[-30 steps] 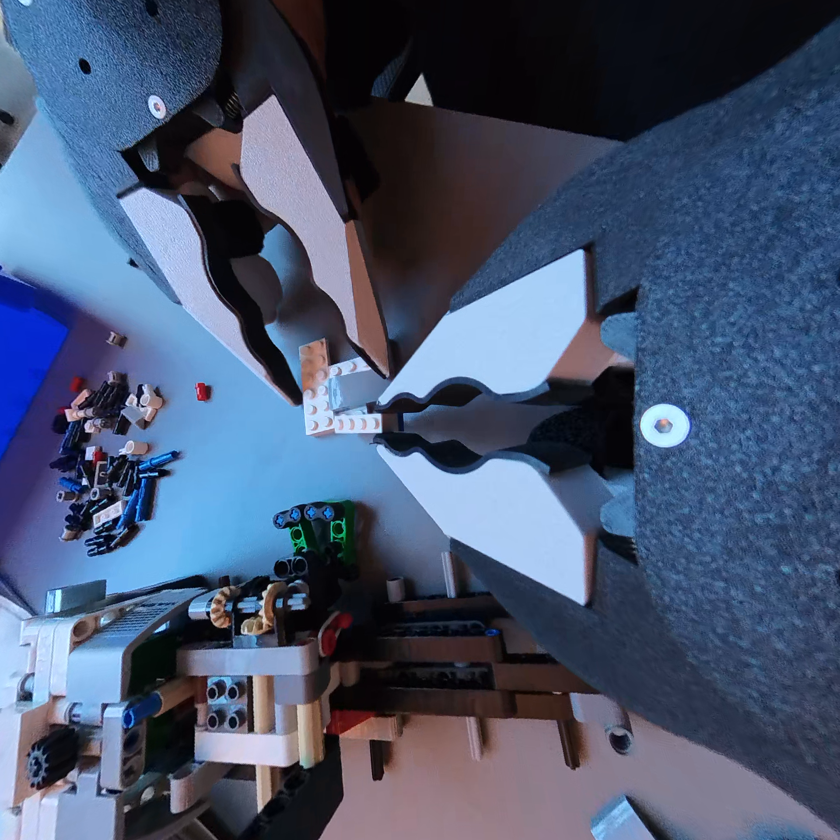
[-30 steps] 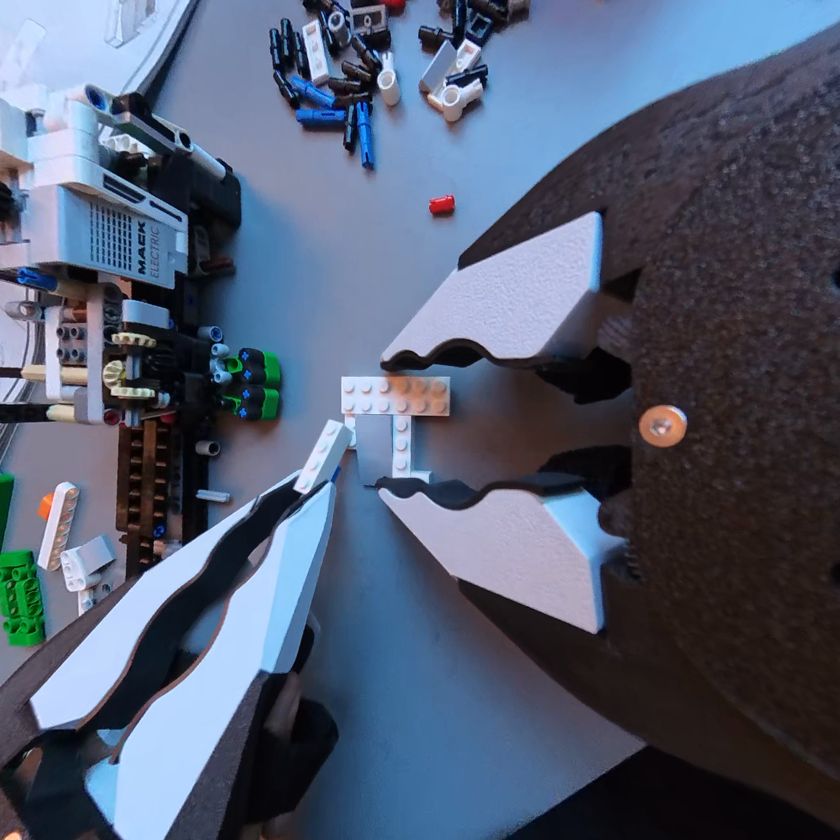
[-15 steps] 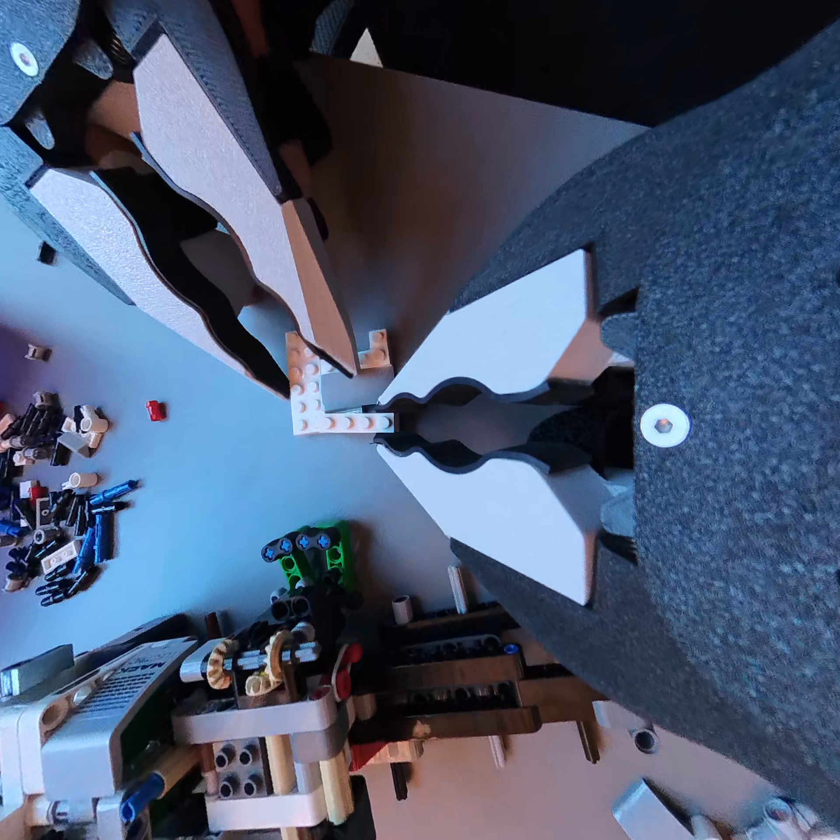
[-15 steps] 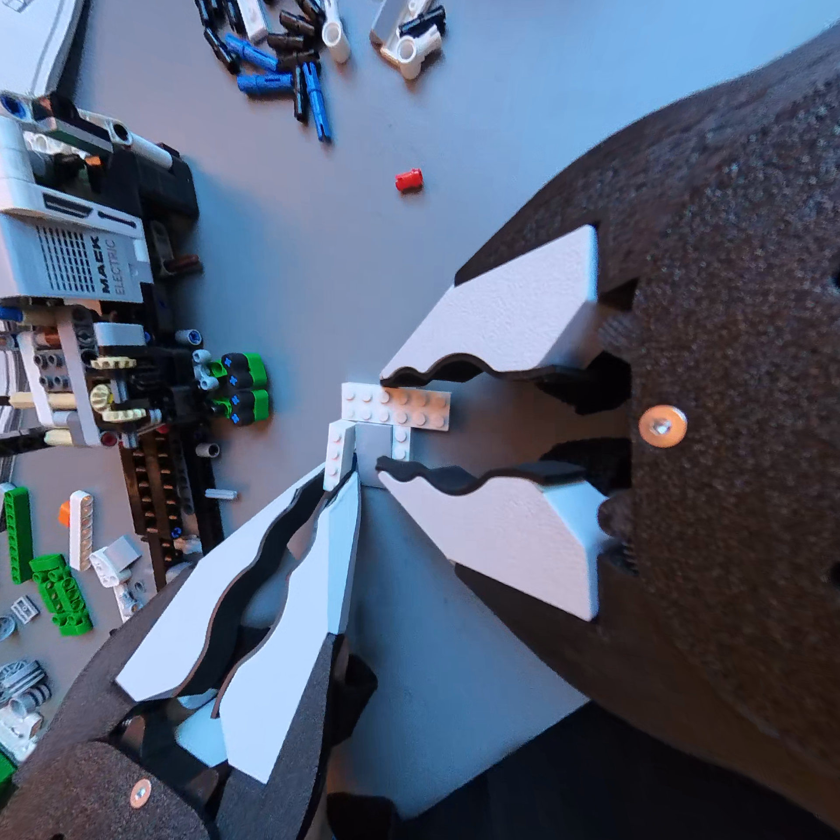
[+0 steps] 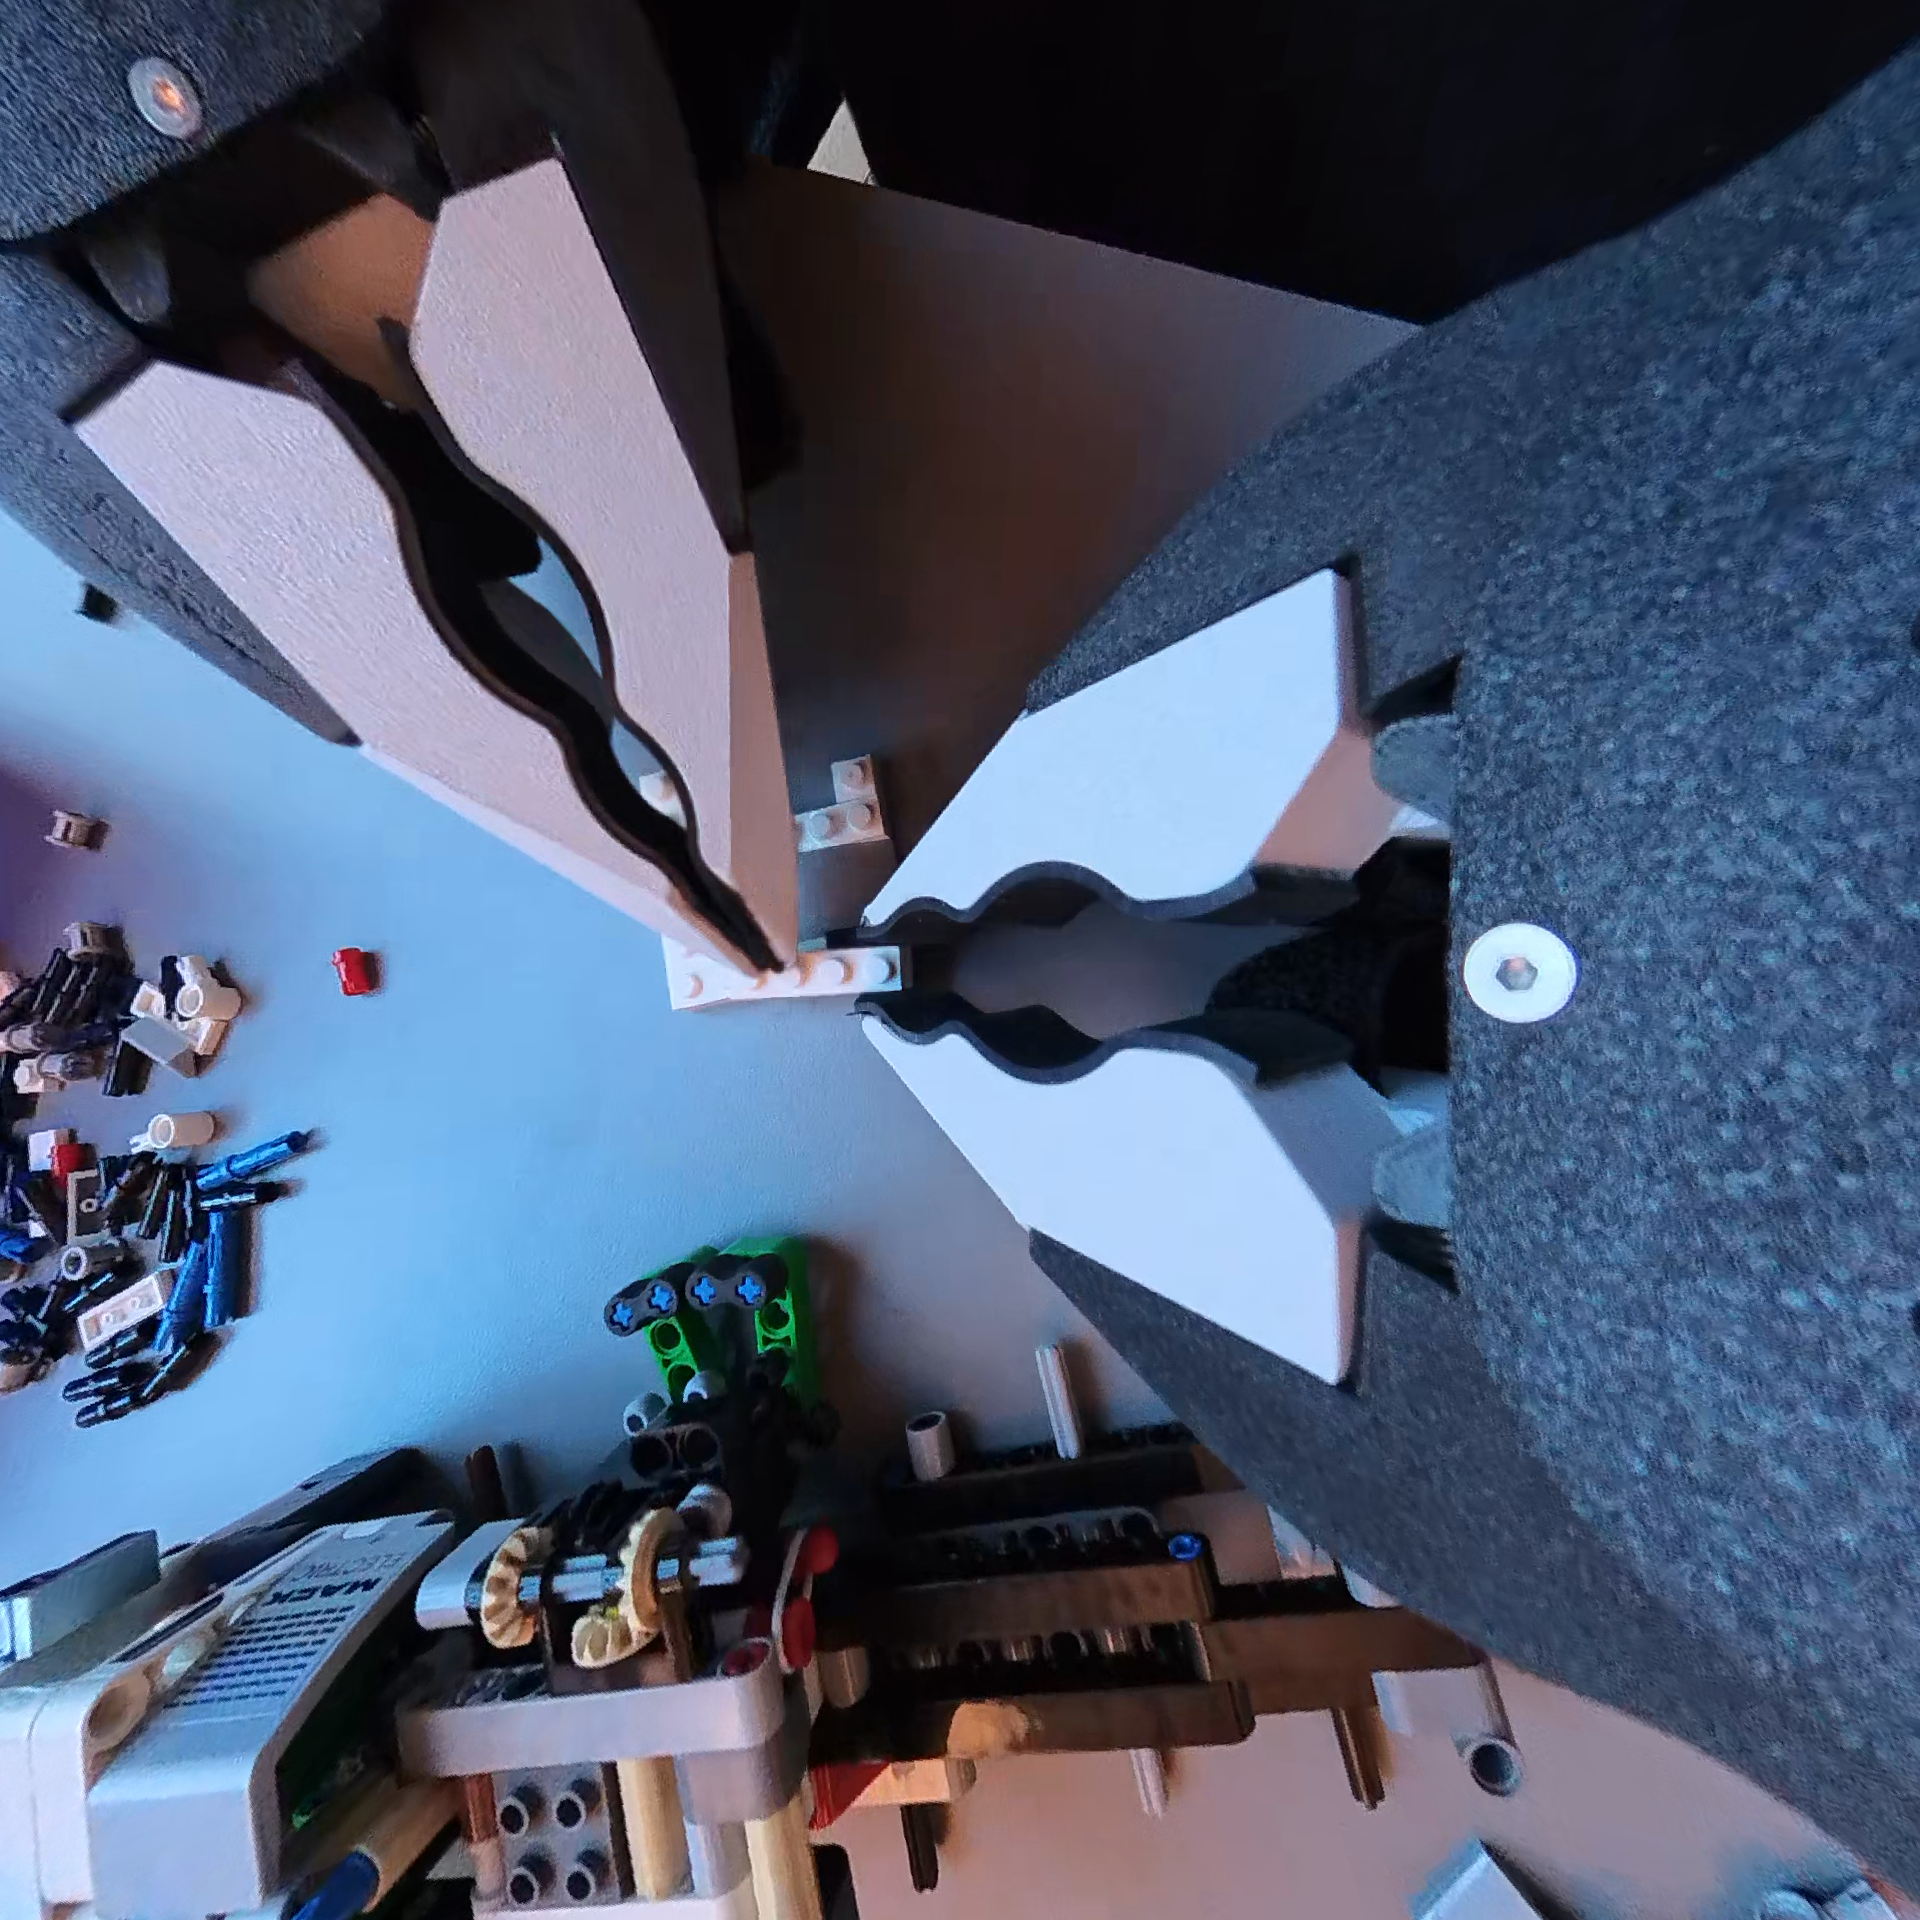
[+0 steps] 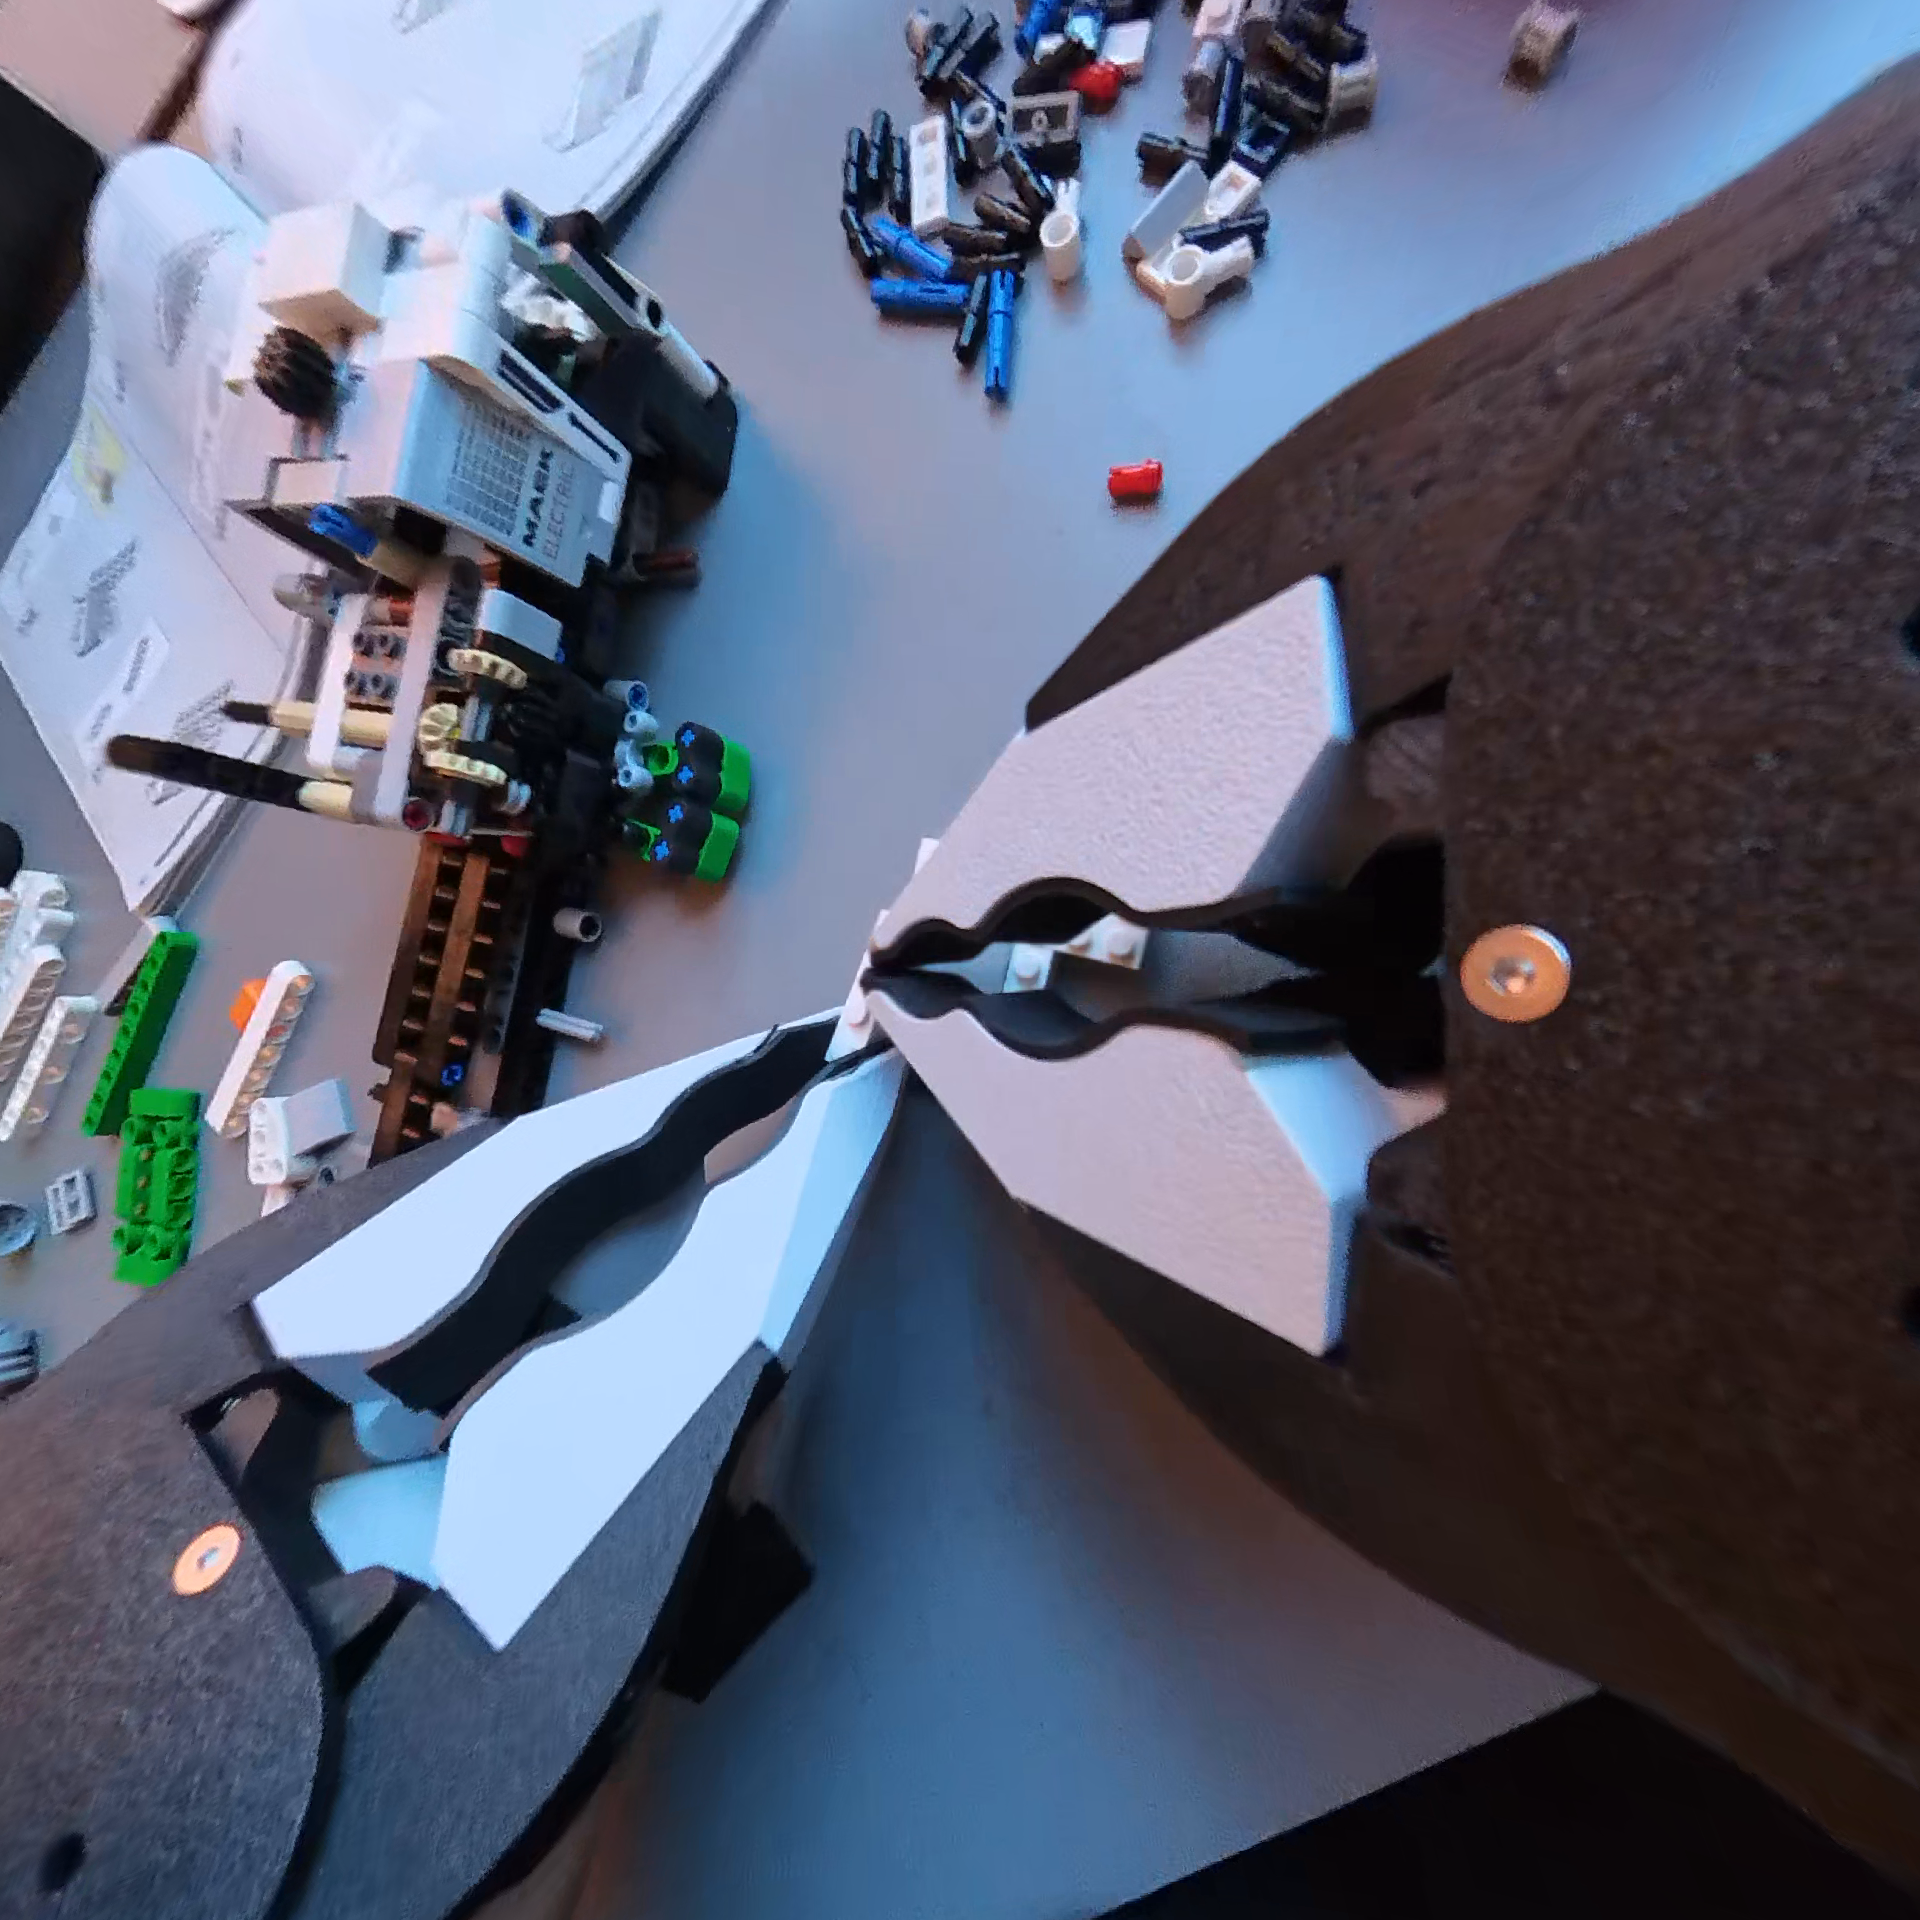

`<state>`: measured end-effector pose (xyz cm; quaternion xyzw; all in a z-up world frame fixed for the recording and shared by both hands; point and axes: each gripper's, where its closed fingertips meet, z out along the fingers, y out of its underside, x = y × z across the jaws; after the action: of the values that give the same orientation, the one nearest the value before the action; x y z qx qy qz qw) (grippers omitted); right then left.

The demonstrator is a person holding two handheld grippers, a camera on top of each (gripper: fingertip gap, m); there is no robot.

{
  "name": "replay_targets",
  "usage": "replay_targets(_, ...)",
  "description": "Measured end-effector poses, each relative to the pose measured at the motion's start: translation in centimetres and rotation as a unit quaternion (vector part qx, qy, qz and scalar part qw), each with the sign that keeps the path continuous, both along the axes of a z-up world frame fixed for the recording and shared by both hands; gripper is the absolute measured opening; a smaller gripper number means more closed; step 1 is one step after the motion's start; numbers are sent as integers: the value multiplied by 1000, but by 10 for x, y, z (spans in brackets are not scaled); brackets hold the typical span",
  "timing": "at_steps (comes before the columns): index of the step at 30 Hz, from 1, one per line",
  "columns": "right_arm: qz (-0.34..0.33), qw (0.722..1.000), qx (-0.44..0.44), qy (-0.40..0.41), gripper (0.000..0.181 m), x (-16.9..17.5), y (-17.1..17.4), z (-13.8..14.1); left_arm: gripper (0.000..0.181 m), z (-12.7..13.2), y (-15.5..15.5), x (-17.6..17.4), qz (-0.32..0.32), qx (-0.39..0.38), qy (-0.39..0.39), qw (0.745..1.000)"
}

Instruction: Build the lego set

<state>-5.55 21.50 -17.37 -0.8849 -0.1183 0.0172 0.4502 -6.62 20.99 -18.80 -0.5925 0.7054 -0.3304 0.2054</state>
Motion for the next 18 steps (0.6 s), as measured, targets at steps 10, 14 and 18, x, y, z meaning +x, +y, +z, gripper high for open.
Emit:
replay_targets(10, -19, 999, 19, 39, 3, 7, -2, 7, 7, -1, -3, -1, -4, 13, 7, 1000)
replay_targets(14, -14, 999, 24, 35, 3, 4, -2, 9, 7, -1, -6, 0, -9, 21, 9, 1000)
replay_targets(18, -24, 1000, 5, 12, 1, 8, -3, 1, 7, 1, -8, 0, -9, 20, 8, 1000)
